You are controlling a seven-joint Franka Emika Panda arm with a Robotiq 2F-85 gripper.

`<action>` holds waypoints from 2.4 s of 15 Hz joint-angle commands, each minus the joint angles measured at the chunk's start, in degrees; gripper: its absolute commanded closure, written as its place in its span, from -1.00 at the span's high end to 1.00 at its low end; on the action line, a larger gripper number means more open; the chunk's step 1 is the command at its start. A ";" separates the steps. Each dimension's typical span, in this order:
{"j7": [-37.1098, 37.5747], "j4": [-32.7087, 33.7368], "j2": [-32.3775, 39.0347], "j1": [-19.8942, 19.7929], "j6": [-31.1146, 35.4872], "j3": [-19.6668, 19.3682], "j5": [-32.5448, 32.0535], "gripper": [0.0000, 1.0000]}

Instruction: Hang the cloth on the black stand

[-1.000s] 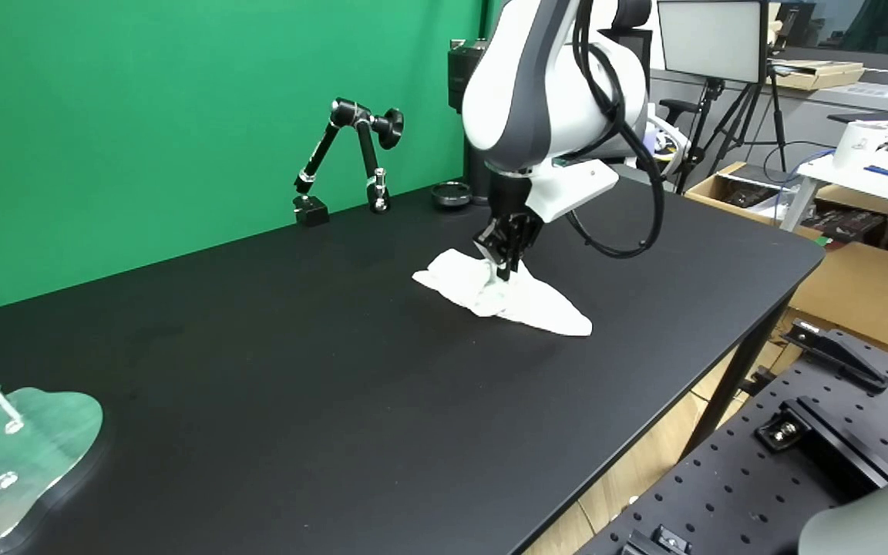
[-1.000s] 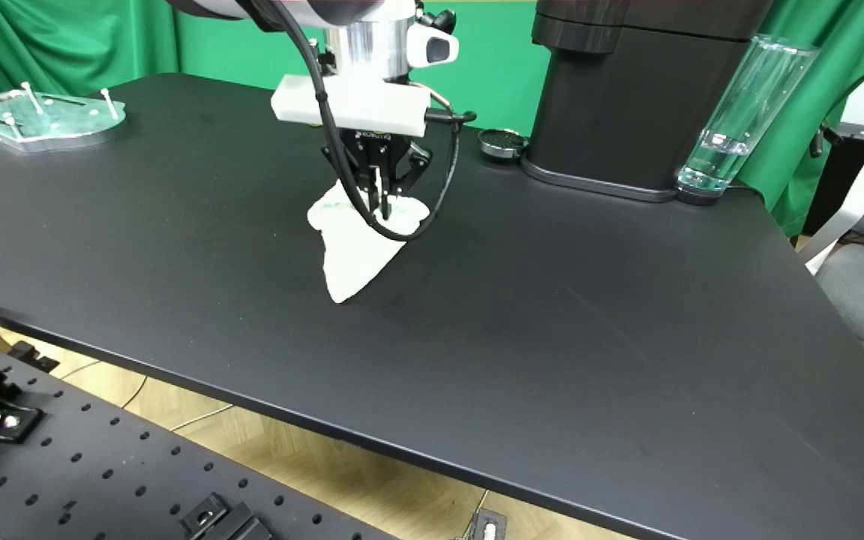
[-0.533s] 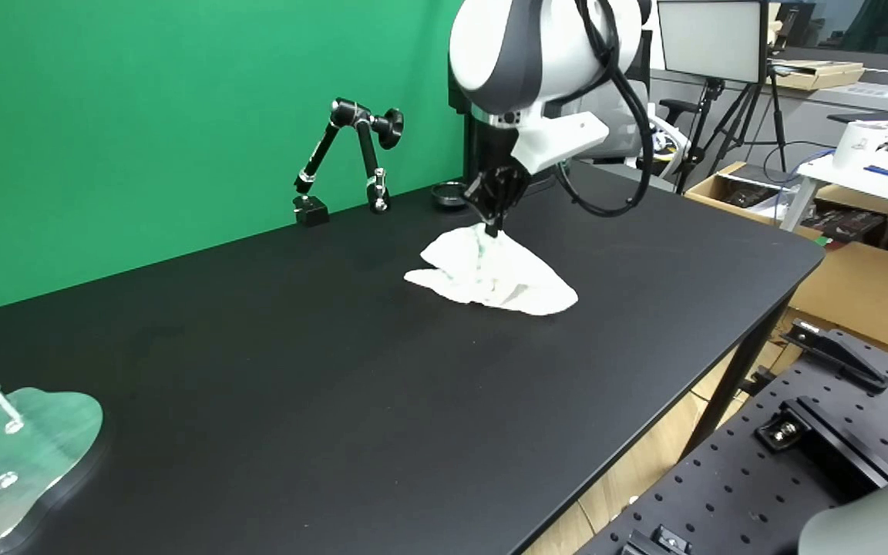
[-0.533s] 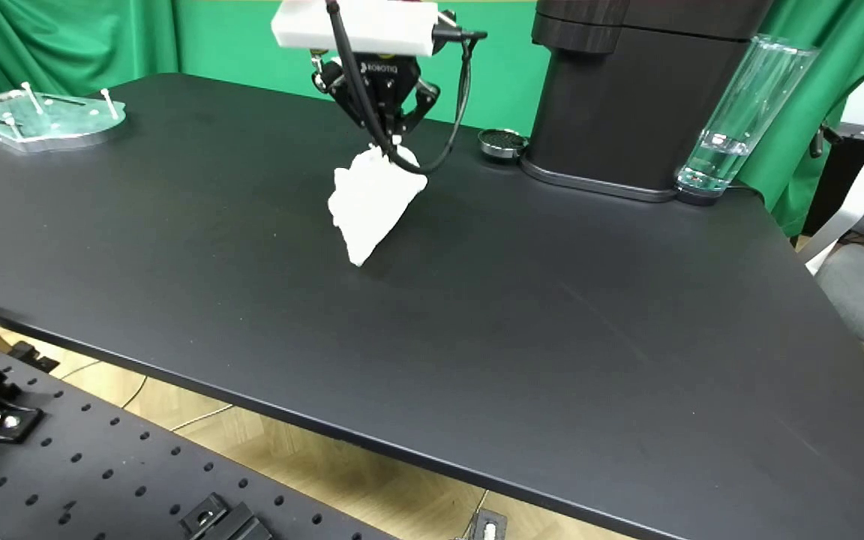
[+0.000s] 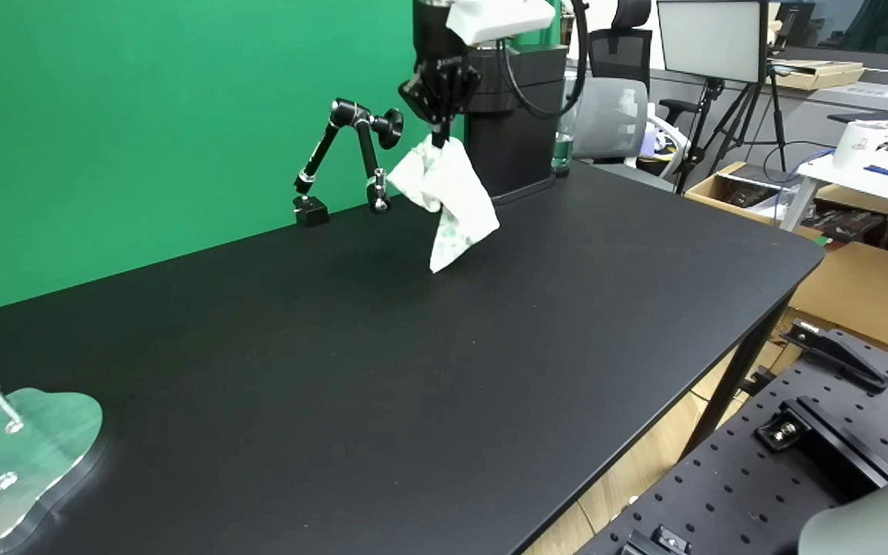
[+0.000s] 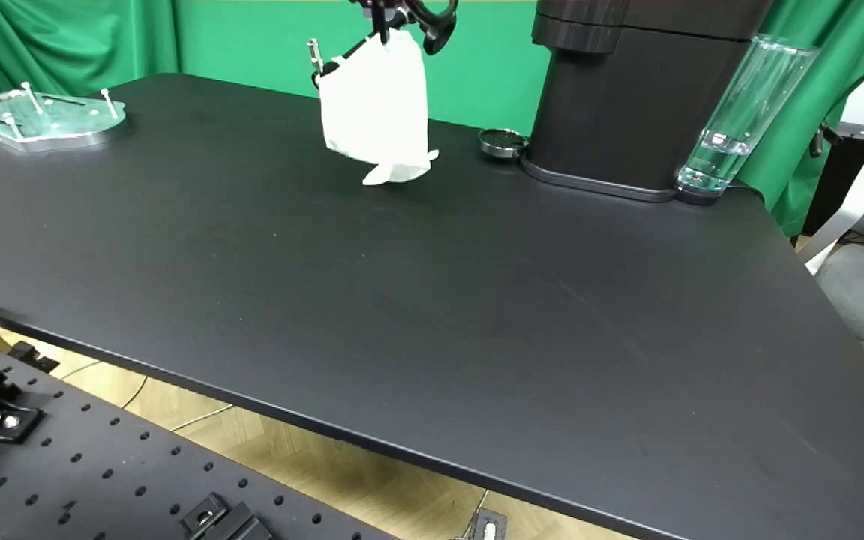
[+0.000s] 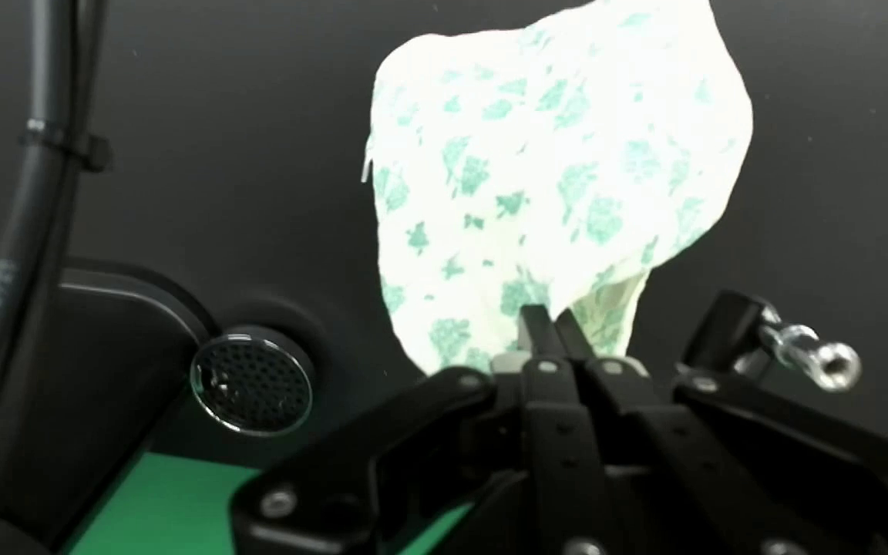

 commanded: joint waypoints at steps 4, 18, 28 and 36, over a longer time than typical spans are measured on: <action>6.94 14.73 5.08 4.33 -6.66 3.77 0.19 -0.99; 8.82 20.55 12.14 7.50 -9.69 4.91 0.73 -0.99; 7.90 16.04 11.54 4.95 -9.48 4.18 3.05 -0.47; 6.85 13.85 10.72 3.59 -9.20 3.93 3.45 0.48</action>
